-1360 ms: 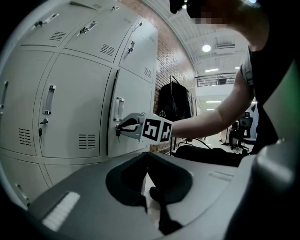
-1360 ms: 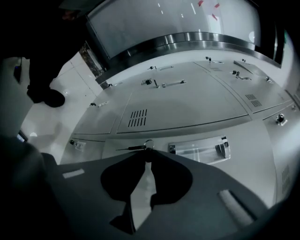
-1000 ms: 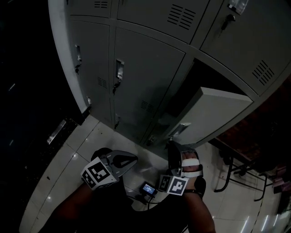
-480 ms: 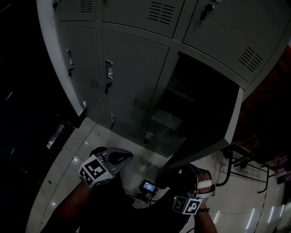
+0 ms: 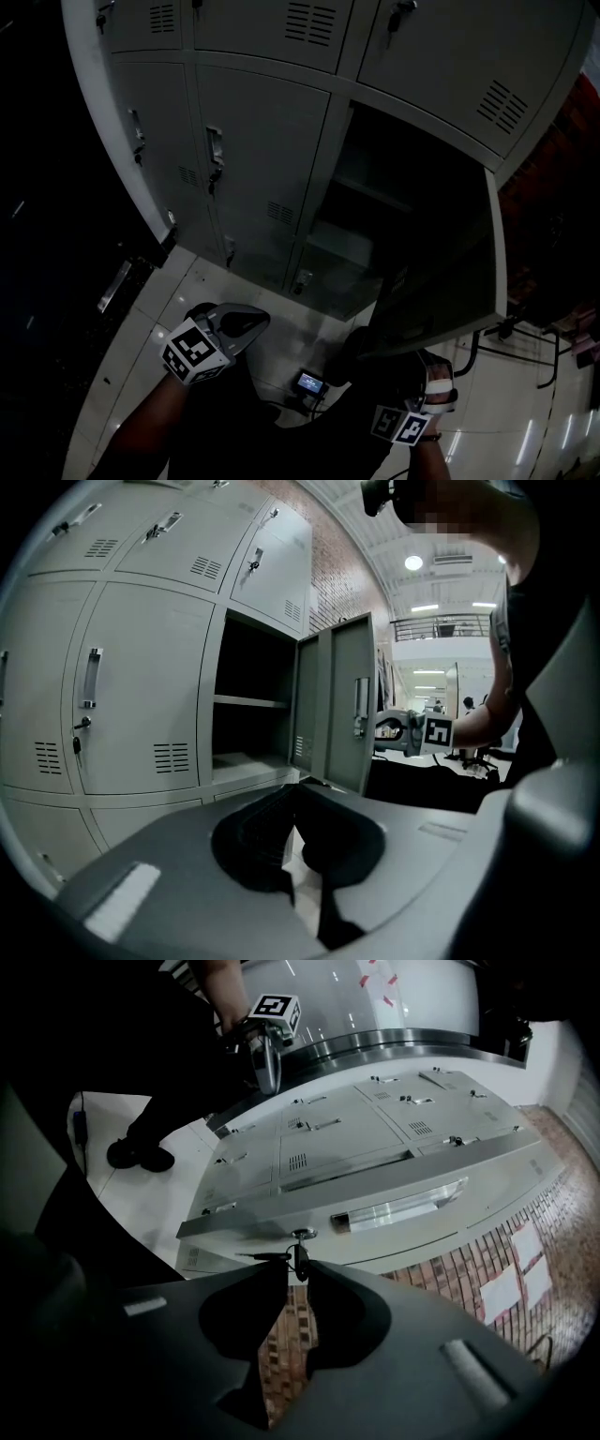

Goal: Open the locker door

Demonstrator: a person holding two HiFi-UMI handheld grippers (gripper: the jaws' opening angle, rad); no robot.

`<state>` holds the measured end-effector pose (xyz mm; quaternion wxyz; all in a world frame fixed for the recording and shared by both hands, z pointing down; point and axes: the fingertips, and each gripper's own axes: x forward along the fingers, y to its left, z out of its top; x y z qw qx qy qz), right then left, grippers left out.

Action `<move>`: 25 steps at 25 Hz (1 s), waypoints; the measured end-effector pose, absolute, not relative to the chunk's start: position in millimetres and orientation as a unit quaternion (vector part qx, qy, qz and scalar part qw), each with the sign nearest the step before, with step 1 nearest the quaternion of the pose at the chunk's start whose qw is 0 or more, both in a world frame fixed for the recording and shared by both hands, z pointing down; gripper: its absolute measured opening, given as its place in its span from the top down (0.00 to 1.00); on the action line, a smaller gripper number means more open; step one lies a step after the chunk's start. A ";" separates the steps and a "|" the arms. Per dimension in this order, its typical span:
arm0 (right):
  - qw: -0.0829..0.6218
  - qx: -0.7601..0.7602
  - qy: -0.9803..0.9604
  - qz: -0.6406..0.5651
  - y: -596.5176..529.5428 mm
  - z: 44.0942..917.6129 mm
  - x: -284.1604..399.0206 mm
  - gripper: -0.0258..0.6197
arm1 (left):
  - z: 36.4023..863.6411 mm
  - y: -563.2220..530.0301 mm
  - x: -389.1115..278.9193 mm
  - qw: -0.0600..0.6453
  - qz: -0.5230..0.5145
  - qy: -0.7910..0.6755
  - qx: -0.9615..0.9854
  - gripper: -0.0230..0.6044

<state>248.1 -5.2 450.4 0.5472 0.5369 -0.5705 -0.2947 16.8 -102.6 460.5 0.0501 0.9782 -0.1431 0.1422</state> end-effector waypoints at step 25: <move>0.202 0.536 -0.818 -0.062 7.3 412.5 168.6 0.96 | 458.5 -102.8 15.1 0.053 0.136 -0.145 0.979 0.95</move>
